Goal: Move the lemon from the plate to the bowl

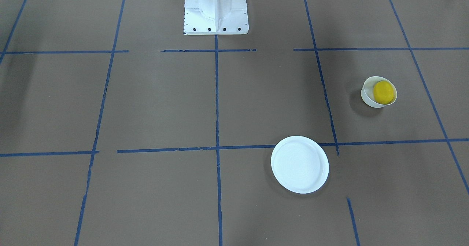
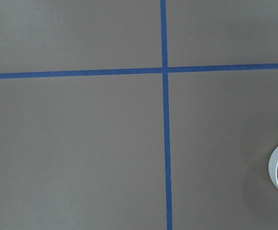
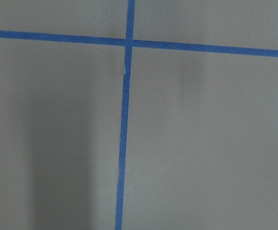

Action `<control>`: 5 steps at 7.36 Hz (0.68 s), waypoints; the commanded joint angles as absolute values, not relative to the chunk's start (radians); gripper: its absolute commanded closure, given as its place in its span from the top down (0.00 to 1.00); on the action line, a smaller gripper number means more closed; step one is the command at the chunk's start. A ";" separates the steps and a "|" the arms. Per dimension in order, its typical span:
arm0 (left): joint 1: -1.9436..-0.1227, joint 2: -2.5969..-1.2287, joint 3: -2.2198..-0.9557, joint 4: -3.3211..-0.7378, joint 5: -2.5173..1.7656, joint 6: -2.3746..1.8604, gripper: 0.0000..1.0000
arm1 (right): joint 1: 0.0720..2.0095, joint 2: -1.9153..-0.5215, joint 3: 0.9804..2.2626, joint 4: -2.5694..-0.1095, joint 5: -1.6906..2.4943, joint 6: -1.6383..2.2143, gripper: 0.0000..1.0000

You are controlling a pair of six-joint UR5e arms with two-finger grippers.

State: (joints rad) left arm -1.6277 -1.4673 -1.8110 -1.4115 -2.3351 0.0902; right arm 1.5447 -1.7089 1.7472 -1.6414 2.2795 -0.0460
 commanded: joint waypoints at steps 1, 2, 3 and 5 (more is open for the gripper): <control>-1.628 -1.471 -1.801 -1.413 -2.336 0.094 1.00 | 1.545 -1.709 1.747 -1.641 2.279 -0.046 1.00; -1.628 -1.460 -1.798 -1.411 -2.336 0.094 1.00 | 1.545 -1.709 1.747 -1.641 2.279 -0.046 1.00; -1.626 -1.463 -1.802 -1.372 -2.335 0.094 1.00 | 1.545 -1.709 1.747 -1.641 2.279 -0.046 1.00; -1.626 -1.471 -1.812 -1.327 -2.336 0.097 1.00 | 1.545 -1.709 1.747 -1.641 2.279 -0.046 1.00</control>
State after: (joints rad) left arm -1.6263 -1.4712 -1.8062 -1.3472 -2.3352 0.0949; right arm 1.5447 -1.7088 1.7472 -1.6414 2.2795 -0.0460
